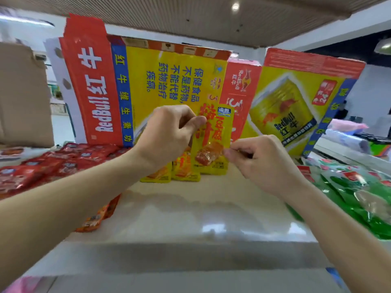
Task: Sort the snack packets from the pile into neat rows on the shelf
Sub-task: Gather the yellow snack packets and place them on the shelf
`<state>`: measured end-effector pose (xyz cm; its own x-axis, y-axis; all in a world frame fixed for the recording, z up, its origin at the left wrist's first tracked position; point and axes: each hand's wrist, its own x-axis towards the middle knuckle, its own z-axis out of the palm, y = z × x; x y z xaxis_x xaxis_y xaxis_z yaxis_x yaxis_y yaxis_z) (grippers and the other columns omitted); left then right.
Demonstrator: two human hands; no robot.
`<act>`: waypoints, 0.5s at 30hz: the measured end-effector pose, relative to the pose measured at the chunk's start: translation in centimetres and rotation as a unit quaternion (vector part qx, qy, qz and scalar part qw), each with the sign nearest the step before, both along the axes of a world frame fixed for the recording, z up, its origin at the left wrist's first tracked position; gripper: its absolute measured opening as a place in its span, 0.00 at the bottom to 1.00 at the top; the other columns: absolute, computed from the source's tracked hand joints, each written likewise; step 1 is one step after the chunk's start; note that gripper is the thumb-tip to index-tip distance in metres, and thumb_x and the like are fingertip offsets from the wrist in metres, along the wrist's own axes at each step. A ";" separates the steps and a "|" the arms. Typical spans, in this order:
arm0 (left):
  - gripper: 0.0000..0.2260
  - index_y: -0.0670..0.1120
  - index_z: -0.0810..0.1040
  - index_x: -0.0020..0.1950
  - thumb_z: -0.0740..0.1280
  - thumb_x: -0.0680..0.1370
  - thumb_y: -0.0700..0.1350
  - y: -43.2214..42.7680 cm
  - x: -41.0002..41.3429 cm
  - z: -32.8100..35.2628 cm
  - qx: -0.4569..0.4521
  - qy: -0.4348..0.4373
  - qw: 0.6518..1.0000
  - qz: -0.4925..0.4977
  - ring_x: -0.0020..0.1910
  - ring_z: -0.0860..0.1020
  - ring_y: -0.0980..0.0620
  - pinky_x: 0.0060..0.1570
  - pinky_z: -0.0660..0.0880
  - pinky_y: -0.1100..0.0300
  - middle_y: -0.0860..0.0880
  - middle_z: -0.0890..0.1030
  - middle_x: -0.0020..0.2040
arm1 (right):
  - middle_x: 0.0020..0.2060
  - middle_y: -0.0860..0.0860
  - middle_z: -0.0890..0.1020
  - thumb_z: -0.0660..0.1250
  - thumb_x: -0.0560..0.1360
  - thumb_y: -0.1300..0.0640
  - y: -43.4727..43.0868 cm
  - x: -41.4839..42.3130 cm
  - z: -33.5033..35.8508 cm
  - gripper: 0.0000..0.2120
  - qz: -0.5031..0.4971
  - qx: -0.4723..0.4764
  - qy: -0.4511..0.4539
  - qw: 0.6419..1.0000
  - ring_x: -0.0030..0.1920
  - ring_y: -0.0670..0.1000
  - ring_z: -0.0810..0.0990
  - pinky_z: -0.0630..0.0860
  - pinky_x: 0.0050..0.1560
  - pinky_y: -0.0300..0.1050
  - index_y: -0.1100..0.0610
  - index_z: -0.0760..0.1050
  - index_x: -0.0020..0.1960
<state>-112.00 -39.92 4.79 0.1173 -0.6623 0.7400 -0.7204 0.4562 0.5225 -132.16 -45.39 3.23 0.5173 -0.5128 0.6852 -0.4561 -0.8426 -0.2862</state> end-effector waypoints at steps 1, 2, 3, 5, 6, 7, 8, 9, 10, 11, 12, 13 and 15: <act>0.13 0.46 0.76 0.38 0.67 0.80 0.49 -0.2 -0.4 -0.2 -0.020 0.003 0.999 0.025 0.23 0.71 0.59 0.24 0.65 0.68 0.55 0.73 0.25 | 0.21 0.46 0.67 0.70 0.76 0.56 -0.8 0.2 0.1 0.16 0.005 -0.005 -0.002 1.000 0.24 0.47 0.64 0.64 0.26 0.44 0.59 0.74 0.31; 0.13 0.45 0.77 0.39 0.66 0.81 0.49 -0.4 -0.7 -0.5 -0.032 0.007 0.998 0.047 0.25 0.71 0.59 0.25 0.65 0.68 0.56 0.72 0.27 | 0.20 0.46 0.68 0.70 0.76 0.57 -1.5 0.4 0.2 0.14 0.010 -0.003 -0.003 1.000 0.23 0.47 0.66 0.63 0.26 0.42 0.59 0.76 0.32; 0.12 0.45 0.77 0.40 0.65 0.82 0.47 -0.6 -1.0 -0.9 -0.036 0.013 0.997 0.065 0.25 0.71 0.59 0.25 0.64 0.67 0.56 0.72 0.27 | 0.20 0.47 0.71 0.70 0.76 0.57 -2.2 0.6 0.2 0.13 0.016 0.001 0.000 1.000 0.23 0.47 0.67 0.64 0.26 0.42 0.60 0.79 0.34; 0.09 0.45 0.77 0.44 0.63 0.83 0.43 -1.1 -1.3 -1.6 -0.031 0.027 0.995 0.094 0.25 0.70 0.60 0.25 0.64 0.66 0.55 0.72 0.28 | 0.26 0.56 0.78 0.70 0.75 0.58 -3.4 0.7 0.4 0.10 0.025 0.001 0.008 1.000 0.28 0.54 0.70 0.70 0.28 0.48 0.63 0.81 0.37; 0.08 0.45 0.76 0.44 0.62 0.83 0.41 -1.4 -1.4 -1.8 -0.026 0.031 0.994 0.104 0.25 0.70 0.60 0.25 0.64 0.66 0.54 0.72 0.29 | 0.29 0.59 0.79 0.70 0.74 0.59 -3.9 0.7 0.5 0.10 0.025 0.001 0.007 1.000 0.31 0.57 0.73 0.74 0.31 0.51 0.64 0.82 0.38; 0.08 0.45 0.76 0.45 0.61 0.82 0.40 -1.8 -1.5 -1.8 -0.020 0.032 0.993 0.111 0.25 0.70 0.60 0.25 0.65 0.66 0.54 0.72 0.29 | 0.31 0.59 0.81 0.70 0.74 0.58 -4.4 0.7 0.7 0.09 0.024 -0.001 0.007 1.000 0.34 0.58 0.75 0.76 0.35 0.53 0.63 0.82 0.39; 0.08 0.44 0.77 0.45 0.61 0.82 0.40 -2.2 -1.7 -1.7 -0.012 0.035 0.992 0.117 0.24 0.71 0.60 0.25 0.66 0.65 0.54 0.73 0.29 | 0.31 0.57 0.82 0.70 0.74 0.57 -4.7 0.8 0.9 0.09 0.021 -0.001 0.010 1.000 0.35 0.56 0.78 0.78 0.37 0.52 0.62 0.83 0.40; 0.08 0.44 0.78 0.45 0.61 0.82 0.41 -2.7 -1.8 -1.5 -0.003 0.039 0.991 0.126 0.23 0.72 0.59 0.24 0.68 0.65 0.53 0.74 0.29 | 0.31 0.54 0.83 0.70 0.75 0.56 -5.1 0.8 1.2 0.08 0.017 0.004 0.017 1.000 0.35 0.53 0.79 0.79 0.39 0.49 0.60 0.84 0.41; 0.09 0.44 0.78 0.46 0.61 0.82 0.41 -3.2 -1.9 -1.1 0.003 0.043 0.990 0.138 0.23 0.73 0.59 0.23 0.68 0.65 0.53 0.75 0.29 | 0.31 0.50 0.83 0.70 0.75 0.57 -5.5 0.9 1.7 0.08 0.012 0.013 0.027 0.999 0.34 0.49 0.79 0.78 0.38 0.46 0.57 0.85 0.40; 0.09 0.44 0.79 0.45 0.62 0.82 0.42 -3.8 -2.0 -0.6 0.009 0.046 0.988 0.150 0.23 0.74 0.60 0.23 0.67 0.66 0.52 0.76 0.30 | 0.30 0.48 0.82 0.70 0.75 0.58 -5.9 1.1 2.2 0.08 0.007 0.022 0.039 0.999 0.32 0.47 0.78 0.78 0.36 0.44 0.56 0.85 0.39; 0.09 0.44 0.80 0.45 0.62 0.82 0.42 -4.4 -2.1 -0.2 0.013 0.048 0.985 0.163 0.24 0.75 0.61 0.23 0.68 0.66 0.51 0.78 0.31 | 0.29 0.47 0.82 0.69 0.75 0.59 -6.4 1.3 2.7 0.09 0.003 0.029 0.051 0.998 0.31 0.46 0.77 0.77 0.34 0.43 0.56 0.85 0.39; 0.09 0.43 0.81 0.45 0.63 0.82 0.43 -5.1 -2.1 0.2 0.018 0.050 0.983 0.177 0.25 0.76 0.60 0.24 0.69 0.64 0.49 0.80 0.33 | 0.30 0.47 0.82 0.67 0.75 0.61 -6.8 1.5 3.2 0.10 -0.005 0.037 0.061 0.997 0.31 0.46 0.77 0.77 0.33 0.41 0.56 0.85 0.38; 0.10 0.41 0.82 0.43 0.66 0.80 0.44 -6.8 -1.9 0.1 0.043 0.057 0.975 0.209 0.28 0.76 0.56 0.31 0.73 0.57 0.44 0.83 0.36 | 0.31 0.49 0.81 0.64 0.72 0.64 -7.6 1.8 3.5 0.11 -0.030 0.054 0.086 0.994 0.32 0.47 0.77 0.75 0.31 0.40 0.57 0.83 0.37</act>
